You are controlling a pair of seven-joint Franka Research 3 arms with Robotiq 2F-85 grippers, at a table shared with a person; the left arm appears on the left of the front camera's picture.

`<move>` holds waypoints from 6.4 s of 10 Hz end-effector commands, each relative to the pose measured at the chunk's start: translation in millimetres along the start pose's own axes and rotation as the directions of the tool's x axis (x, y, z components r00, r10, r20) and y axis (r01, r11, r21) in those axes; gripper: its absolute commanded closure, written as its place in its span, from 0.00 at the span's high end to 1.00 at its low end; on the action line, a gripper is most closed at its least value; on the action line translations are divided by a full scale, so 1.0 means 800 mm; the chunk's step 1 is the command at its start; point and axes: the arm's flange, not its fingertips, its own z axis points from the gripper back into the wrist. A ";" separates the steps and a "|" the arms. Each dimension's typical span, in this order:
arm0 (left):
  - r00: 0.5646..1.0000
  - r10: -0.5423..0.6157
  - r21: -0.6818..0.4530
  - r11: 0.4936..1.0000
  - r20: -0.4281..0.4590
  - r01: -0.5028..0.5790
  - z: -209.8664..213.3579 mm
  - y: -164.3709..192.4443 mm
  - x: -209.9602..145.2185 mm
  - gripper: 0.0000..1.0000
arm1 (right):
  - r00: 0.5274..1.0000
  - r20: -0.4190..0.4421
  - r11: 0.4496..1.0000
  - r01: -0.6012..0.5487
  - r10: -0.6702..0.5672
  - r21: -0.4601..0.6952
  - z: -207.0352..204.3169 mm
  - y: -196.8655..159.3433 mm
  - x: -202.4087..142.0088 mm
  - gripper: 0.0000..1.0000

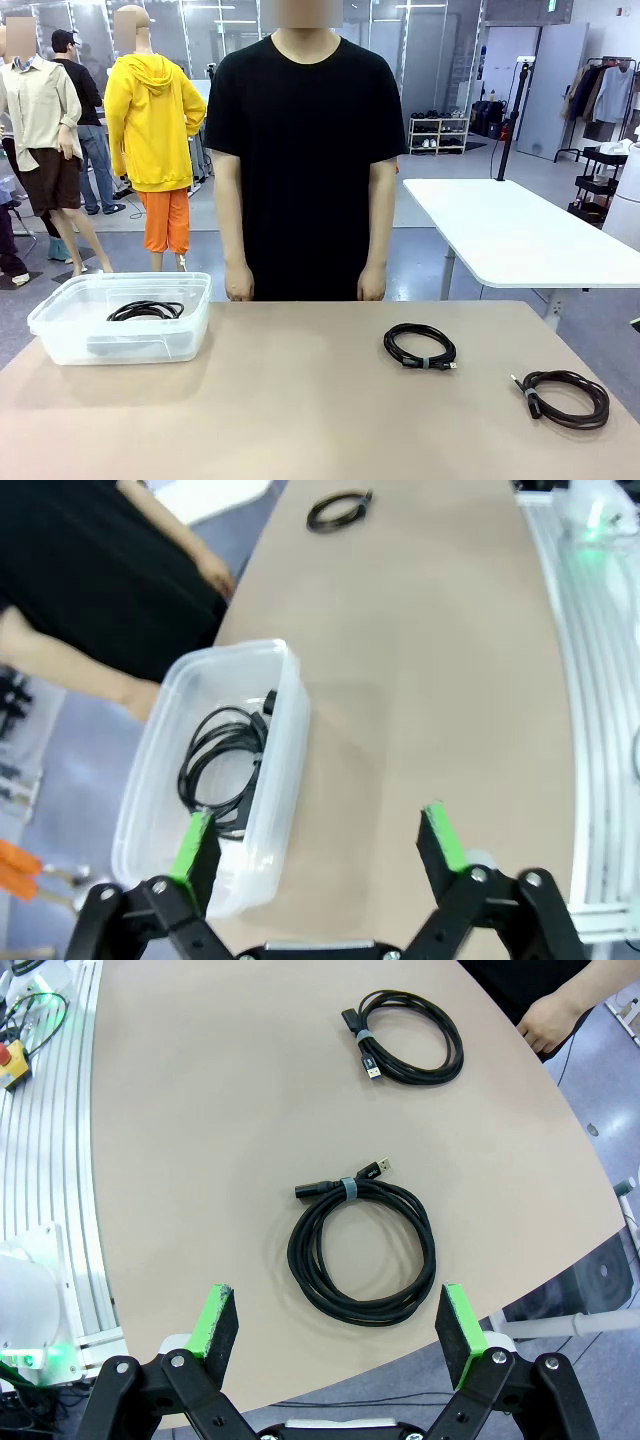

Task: Organize and store the cables.
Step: Place the USB Extension Cable into the Organizing box.

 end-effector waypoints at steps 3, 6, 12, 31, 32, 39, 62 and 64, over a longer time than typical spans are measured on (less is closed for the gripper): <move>0.983 0.050 -0.118 0.993 0.176 -0.030 0.011 -0.002 -0.089 1.00 | 1.000 -0.001 1.000 -0.017 0.017 0.005 0.001 0.004 -0.001 1.00; 0.983 0.062 -0.107 0.993 0.172 -0.043 0.005 -0.024 -0.093 1.00 | 1.000 -0.001 1.000 -0.017 0.017 0.005 0.001 0.004 -0.001 1.00; 0.983 0.062 -0.107 0.993 0.172 -0.043 0.005 -0.024 -0.093 1.00 | 1.000 -0.001 1.000 -0.017 0.017 0.005 0.001 0.004 -0.001 1.00; 0.983 0.062 -0.107 0.993 0.172 -0.043 0.005 -0.024 -0.093 1.00 | 0.797 -0.528 0.956 -0.255 0.293 0.145 -0.405 -0.035 0.274 1.00; 0.983 0.062 -0.107 0.993 0.172 -0.043 0.005 -0.024 -0.093 1.00 | 0.801 -0.525 0.958 -0.245 0.287 0.151 -0.417 -0.036 0.266 1.00; 0.983 0.062 -0.107 0.993 0.172 -0.043 0.005 -0.024 -0.093 1.00 | 0.780 -0.565 0.963 -0.193 0.267 0.188 -0.446 -0.045 0.262 0.26; 0.983 0.062 -0.107 0.993 0.172 -0.043 0.005 -0.024 -0.093 1.00 | 0.779 -0.541 0.945 -0.210 0.317 0.251 -0.576 0.138 0.507 0.00; 0.983 0.062 -0.107 0.993 0.172 -0.043 0.005 -0.024 -0.093 1.00 | 0.775 -0.546 0.935 -0.162 0.319 0.316 -0.584 0.140 0.496 0.00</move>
